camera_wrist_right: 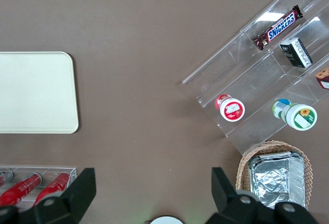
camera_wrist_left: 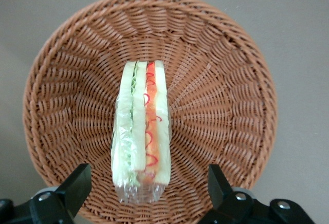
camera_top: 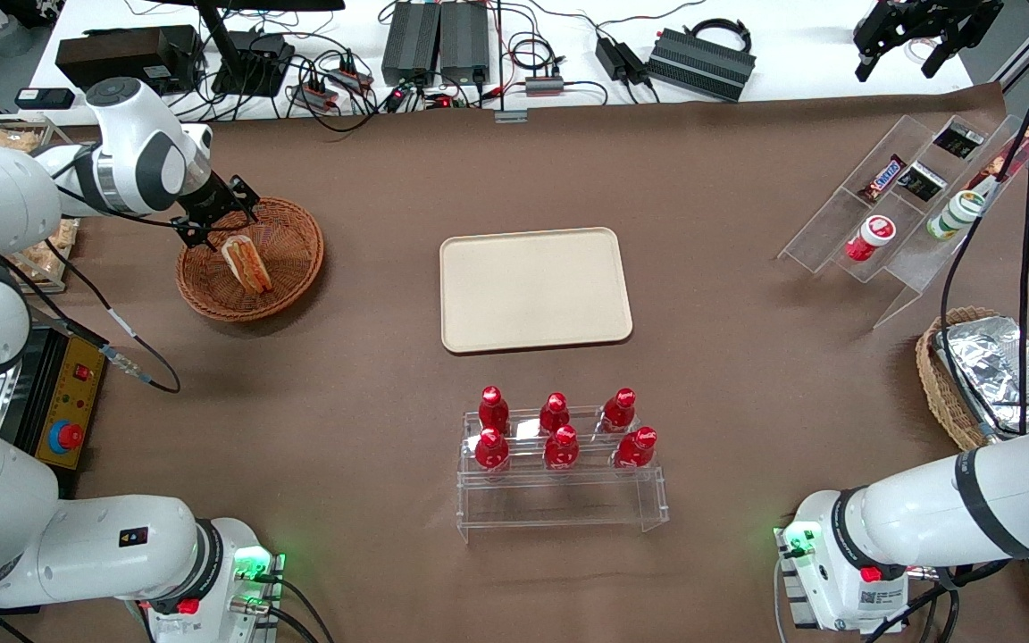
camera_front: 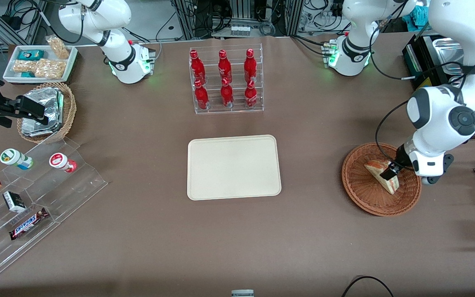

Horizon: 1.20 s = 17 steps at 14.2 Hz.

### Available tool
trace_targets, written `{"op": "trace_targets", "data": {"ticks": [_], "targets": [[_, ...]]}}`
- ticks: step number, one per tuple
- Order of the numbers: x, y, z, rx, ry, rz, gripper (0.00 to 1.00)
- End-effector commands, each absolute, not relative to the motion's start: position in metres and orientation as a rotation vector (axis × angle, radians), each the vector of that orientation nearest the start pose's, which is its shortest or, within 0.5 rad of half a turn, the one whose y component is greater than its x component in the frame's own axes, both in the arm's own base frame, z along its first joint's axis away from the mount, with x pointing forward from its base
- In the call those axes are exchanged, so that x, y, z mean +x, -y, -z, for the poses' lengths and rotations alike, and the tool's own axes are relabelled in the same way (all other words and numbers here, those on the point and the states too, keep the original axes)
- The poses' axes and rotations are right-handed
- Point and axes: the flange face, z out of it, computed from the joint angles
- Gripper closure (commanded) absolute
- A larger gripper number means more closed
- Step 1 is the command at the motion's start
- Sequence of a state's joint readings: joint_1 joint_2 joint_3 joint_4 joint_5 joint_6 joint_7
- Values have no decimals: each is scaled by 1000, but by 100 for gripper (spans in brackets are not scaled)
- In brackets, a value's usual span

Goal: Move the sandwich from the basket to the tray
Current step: 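Lower the left gripper and close it on the wrapped sandwich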

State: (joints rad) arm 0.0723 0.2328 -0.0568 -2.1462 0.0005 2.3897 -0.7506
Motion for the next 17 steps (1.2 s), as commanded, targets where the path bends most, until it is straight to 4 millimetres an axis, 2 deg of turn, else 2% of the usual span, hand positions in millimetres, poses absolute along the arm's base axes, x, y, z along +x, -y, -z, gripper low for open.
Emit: {"op": "trace_targets", "data": {"ticks": [1,2,3,4,5,6,8,10,12,13,15,16,17], "targets": [[569,-8,-270,-2922,1202,-8,0],[570,-8,-261,-2920,1198,-16,0],[570,-7,-256,-2921,1192,-20,10],[570,-8,-255,-2919,1193,-25,43],[568,-8,-256,-2921,1177,-32,66],[566,-8,-258,-2944,1107,-42,84],[563,-10,-274,-2967,999,-103,89],[567,-9,-305,-2959,990,-136,90],[574,4,-336,-2951,934,-212,90],[576,31,-347,-2968,819,-245,90],[574,76,-354,-3013,556,-280,90],[574,89,-357,-3046,373,-294,88],[577,115,-362,-3078,168,-288,88]]}}
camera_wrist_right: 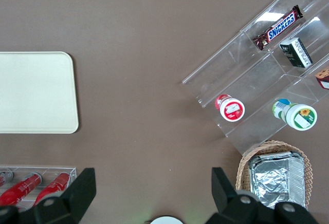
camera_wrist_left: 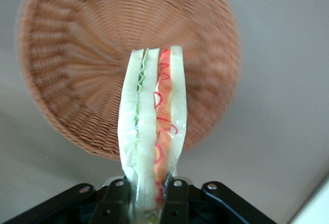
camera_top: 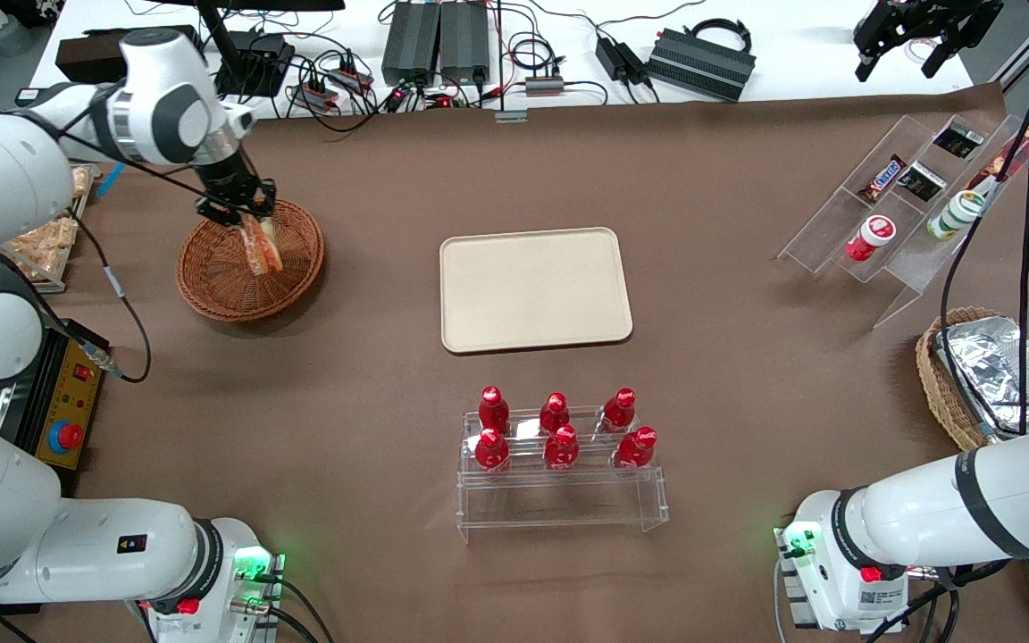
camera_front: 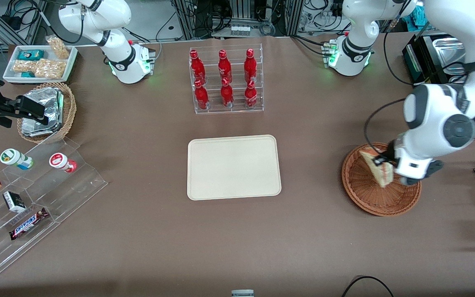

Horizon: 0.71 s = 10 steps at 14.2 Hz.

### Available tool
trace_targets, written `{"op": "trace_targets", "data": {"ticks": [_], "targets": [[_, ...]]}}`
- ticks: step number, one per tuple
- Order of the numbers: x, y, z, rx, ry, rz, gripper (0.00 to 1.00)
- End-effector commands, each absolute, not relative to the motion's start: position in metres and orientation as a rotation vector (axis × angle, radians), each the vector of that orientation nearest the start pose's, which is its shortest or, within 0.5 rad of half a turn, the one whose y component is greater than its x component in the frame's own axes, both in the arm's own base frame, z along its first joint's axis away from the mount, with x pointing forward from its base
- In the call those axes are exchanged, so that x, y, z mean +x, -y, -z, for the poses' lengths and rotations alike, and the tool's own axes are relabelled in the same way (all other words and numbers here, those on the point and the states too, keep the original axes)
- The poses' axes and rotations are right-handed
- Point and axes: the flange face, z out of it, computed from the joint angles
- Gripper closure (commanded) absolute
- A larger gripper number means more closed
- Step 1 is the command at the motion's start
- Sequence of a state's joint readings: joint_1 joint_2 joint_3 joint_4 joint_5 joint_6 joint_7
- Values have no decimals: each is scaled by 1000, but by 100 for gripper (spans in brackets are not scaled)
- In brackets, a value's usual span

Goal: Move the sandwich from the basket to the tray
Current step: 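Lift the sandwich and carry it with the left gripper to the tray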

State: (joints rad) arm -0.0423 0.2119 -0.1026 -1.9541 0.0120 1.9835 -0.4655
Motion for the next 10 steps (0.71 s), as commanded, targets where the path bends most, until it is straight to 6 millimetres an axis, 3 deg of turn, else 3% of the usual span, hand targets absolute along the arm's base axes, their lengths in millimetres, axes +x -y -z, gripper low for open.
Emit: {"op": "trace_targets", "data": {"ticks": [1,3,7,10], "targets": [[579,151,-362,-3087,-3,-299,88],[575,231,-358,-3073,-178,-330,88],[567,354,-330,-3069,2,-291,91],[561,432,-316,-3107,144,-204,91]]}}
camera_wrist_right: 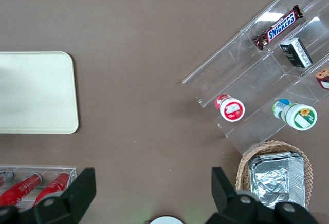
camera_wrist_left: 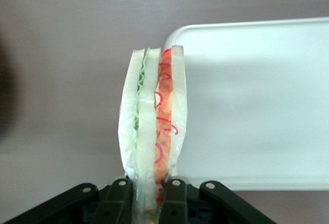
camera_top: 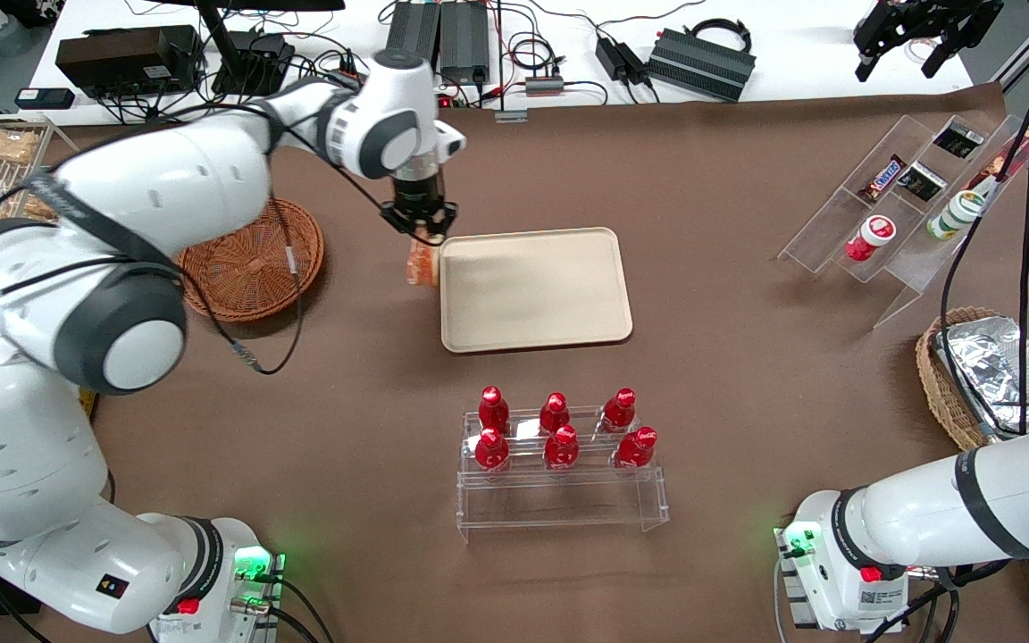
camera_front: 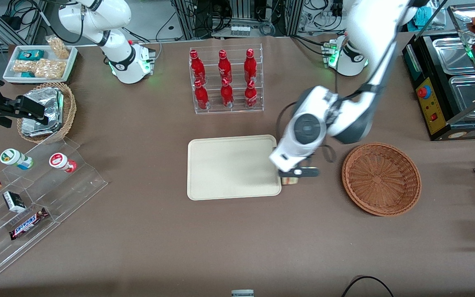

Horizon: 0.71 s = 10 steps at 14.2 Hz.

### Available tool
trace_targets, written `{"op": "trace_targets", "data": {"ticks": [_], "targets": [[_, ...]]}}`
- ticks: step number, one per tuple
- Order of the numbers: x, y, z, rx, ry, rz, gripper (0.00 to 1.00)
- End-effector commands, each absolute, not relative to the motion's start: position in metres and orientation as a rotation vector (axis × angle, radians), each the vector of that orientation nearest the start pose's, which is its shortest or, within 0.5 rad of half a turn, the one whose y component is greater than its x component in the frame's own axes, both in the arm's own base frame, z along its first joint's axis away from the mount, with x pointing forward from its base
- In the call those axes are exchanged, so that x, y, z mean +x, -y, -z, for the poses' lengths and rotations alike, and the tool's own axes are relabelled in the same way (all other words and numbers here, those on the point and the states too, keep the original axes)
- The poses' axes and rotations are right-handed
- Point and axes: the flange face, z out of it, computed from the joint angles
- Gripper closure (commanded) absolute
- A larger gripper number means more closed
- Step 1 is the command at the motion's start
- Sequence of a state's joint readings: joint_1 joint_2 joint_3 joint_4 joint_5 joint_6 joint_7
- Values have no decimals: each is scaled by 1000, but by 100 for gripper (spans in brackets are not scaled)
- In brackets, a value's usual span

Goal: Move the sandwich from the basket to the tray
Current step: 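Lift the sandwich and carry it with the left gripper to the tray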

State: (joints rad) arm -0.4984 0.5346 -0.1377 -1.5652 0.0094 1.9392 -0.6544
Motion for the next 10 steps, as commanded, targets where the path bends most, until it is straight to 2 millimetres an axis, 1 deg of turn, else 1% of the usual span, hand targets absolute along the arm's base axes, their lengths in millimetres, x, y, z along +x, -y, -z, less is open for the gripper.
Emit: {"op": "trace_targets", "data": {"ticks": [1,3,5,7,9,10], "targets": [[555,456,-308,-3130,190,-161,91],[533,501,-291,-3185,231,-68,92],[515,527,-272,-3210,243,-35,93],[505,540,-264,-3229,223,-14,93],[501,546,-259,-3247,201,1,93],[499,546,-253,-3242,200,-11,93]]}}
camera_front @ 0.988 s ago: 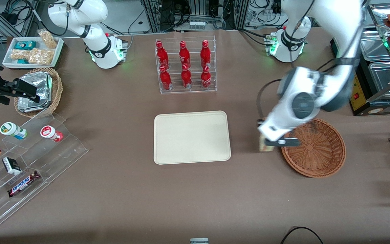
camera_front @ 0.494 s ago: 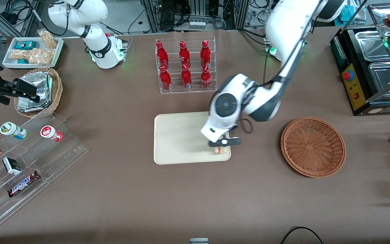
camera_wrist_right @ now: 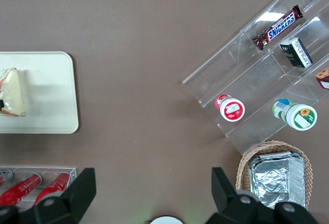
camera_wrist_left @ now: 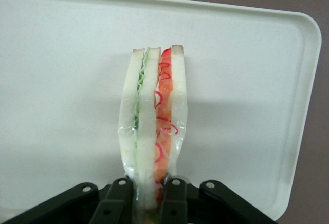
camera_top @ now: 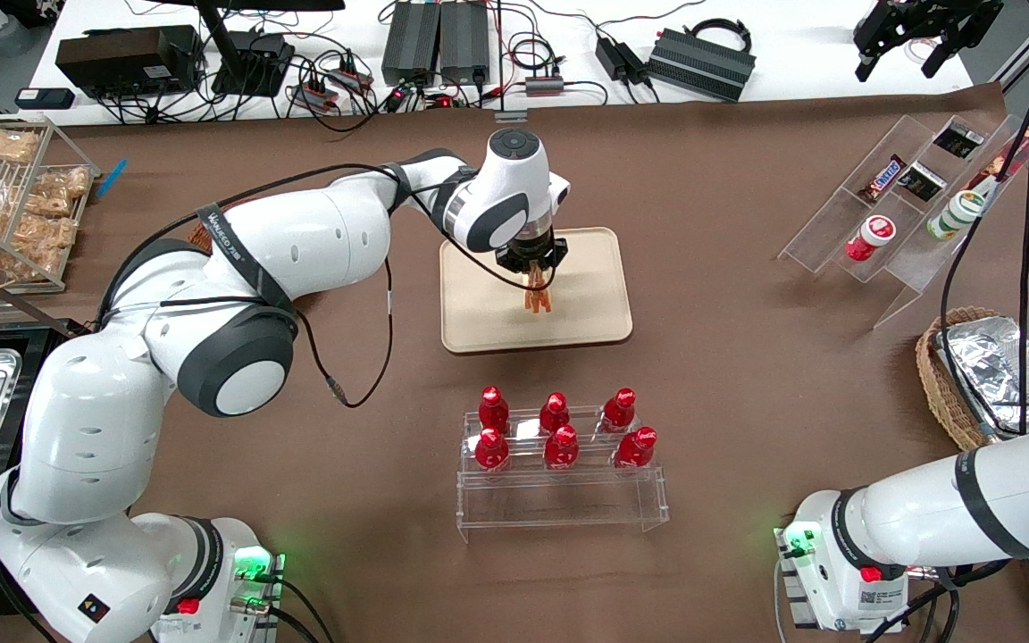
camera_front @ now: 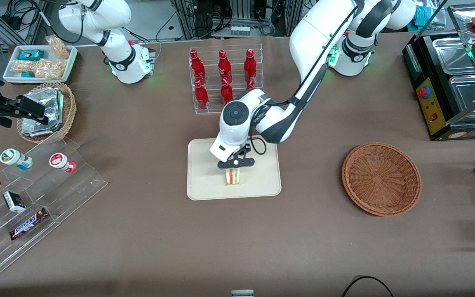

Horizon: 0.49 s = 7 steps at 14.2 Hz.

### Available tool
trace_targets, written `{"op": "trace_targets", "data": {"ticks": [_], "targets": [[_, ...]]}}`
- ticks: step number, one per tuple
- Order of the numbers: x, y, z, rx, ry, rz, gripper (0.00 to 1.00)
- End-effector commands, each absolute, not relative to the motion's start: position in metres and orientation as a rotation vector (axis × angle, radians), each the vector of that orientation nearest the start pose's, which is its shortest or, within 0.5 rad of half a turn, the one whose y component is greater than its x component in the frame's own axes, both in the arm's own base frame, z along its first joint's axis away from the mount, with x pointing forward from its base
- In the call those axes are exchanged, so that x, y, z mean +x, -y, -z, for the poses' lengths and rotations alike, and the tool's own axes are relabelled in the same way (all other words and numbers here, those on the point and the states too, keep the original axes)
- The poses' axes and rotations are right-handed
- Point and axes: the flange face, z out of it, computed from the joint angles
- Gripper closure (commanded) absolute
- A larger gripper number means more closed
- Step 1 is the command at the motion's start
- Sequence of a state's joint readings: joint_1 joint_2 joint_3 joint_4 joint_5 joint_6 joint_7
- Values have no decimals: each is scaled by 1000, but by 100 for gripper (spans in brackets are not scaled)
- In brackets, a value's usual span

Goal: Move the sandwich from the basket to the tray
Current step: 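Lower the sandwich onto the tray and open the left gripper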

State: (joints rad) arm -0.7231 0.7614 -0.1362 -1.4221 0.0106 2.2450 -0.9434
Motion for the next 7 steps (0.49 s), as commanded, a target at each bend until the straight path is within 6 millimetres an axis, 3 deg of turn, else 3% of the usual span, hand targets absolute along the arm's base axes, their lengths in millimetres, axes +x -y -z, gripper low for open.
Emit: {"op": "trace_targets", "data": {"ticks": [1,3,4,5,6,7], "targets": [[498,547,-251,-3240,197,-16,93],[490,549,-243,-3228,175,-34,89],[491,548,-244,-3232,183,-34,74],[491,548,-244,-3232,183,-34,47],[490,548,-242,-3228,177,-34,0],[489,549,-243,-3231,203,-40,0]]}}
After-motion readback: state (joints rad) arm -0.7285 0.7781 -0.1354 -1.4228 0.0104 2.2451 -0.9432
